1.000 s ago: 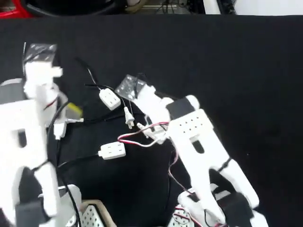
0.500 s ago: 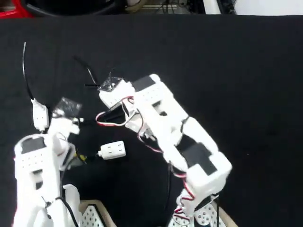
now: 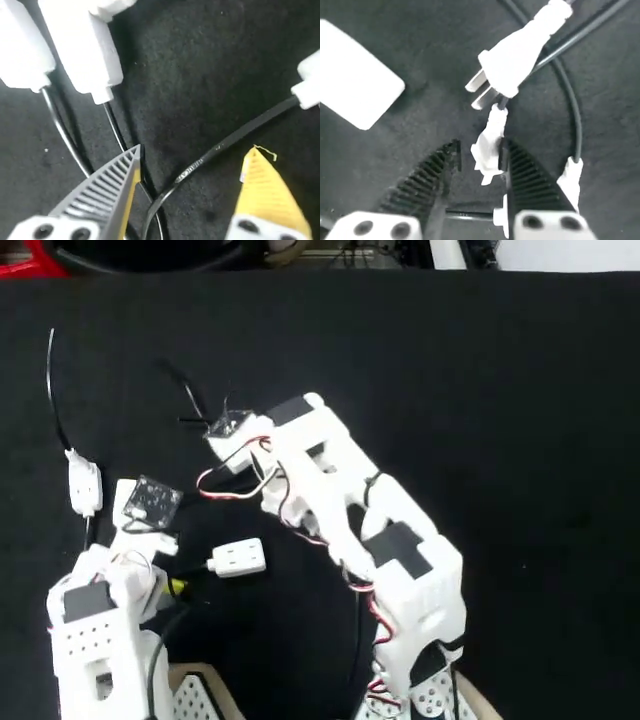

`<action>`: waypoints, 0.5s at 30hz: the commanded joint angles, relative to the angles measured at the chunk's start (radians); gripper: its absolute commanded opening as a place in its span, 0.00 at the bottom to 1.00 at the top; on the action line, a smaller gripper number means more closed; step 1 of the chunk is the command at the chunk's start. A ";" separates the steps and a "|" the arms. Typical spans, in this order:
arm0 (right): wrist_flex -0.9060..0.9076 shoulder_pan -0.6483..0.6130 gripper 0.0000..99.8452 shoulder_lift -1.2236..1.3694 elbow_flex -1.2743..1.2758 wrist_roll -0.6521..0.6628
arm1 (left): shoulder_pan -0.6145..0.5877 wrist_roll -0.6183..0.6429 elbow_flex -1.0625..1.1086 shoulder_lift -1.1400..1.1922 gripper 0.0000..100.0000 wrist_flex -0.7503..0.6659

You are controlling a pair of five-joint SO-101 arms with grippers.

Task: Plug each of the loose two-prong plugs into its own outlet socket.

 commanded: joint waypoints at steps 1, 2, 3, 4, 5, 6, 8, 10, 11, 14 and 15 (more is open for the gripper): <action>0.032 -0.006 0.13 -0.001 -0.041 0.025 | -0.005 -0.003 0.012 -0.121 0.31 0.052; 0.035 -0.006 0.13 0.002 -0.041 0.025 | -0.005 -0.005 0.019 -0.157 0.31 0.071; 0.035 -0.006 0.13 0.008 -0.039 0.025 | -0.005 -0.005 0.030 -0.192 0.31 0.087; 0.035 -0.005 0.13 0.018 -0.036 0.025 | -0.005 -0.005 0.042 -0.229 0.31 0.103; 0.035 -0.003 0.13 0.031 -0.036 0.025 | -0.005 -0.005 0.051 -0.265 0.31 0.120; 0.035 0.008 0.13 0.050 -0.038 0.025 | -0.005 -0.005 0.061 -0.302 0.31 0.137; 0.029 0.037 0.13 0.081 -0.053 0.026 | -0.005 -0.006 0.076 -0.374 0.31 0.176; 0.040 0.064 0.13 0.107 -0.088 0.046 | -0.005 -0.006 0.094 -0.446 0.31 0.209; 0.051 0.075 0.13 0.117 -0.107 0.055 | -0.005 -0.006 0.104 -0.486 0.31 0.226; 0.081 0.097 0.13 0.151 -0.157 0.061 | -0.005 -0.008 0.117 -0.551 0.31 0.265; 0.092 0.097 0.13 0.166 -0.165 0.061 | -0.005 -0.008 0.116 -0.540 0.31 0.262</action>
